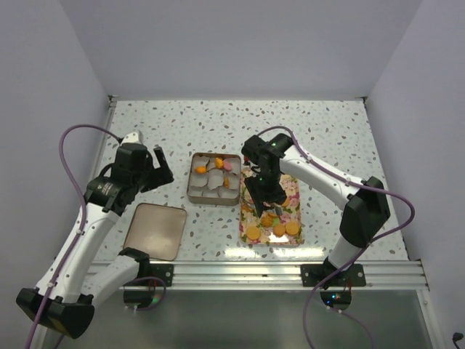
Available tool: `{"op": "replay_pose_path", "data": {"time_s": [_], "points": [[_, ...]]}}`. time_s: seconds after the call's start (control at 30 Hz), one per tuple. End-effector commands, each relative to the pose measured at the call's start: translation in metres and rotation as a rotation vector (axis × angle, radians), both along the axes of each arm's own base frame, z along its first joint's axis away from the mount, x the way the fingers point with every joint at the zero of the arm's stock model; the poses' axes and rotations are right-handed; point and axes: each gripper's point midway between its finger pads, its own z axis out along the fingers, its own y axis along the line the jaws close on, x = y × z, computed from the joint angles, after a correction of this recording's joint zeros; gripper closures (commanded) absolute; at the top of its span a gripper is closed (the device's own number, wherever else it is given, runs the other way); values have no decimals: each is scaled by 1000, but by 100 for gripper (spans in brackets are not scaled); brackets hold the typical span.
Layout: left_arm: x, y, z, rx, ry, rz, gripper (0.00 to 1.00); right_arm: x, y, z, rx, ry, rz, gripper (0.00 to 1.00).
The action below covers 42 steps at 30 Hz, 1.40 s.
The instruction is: Pack the cookies
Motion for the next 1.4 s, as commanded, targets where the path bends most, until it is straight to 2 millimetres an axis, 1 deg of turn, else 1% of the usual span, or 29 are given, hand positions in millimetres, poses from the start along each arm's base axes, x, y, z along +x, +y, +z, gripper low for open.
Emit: {"op": "replay_pose_path", "data": {"time_s": [0.0,0.3,0.5,0.7,0.77,0.87,1.03,1.13,1.37], "points": [[11,1,4,14,-37,4,6,-7,-1,-1,5,27,19,49],[15,0,4,12,-35,4,5,-4,5,-8,6,46,38,48],[16,0,3,14,-32,5,6,-3,7,-8,7,55,48,48],[16,0,3,17,-31,3,6,-7,6,-12,1,75,57,48],[17,0,3,18,-33,3,5,-9,7,-11,15,83,54,48],[18,-1,2,18,-28,3,5,-10,14,-5,50,87,52,48],[18,-2,2,15,-30,1,6,-9,17,2,67,84,48,48],[18,-1,1,14,-29,2,6,-11,16,2,65,87,50,48],[15,1,1,16,-31,7,5,-14,3,-9,12,90,56,48]]}}
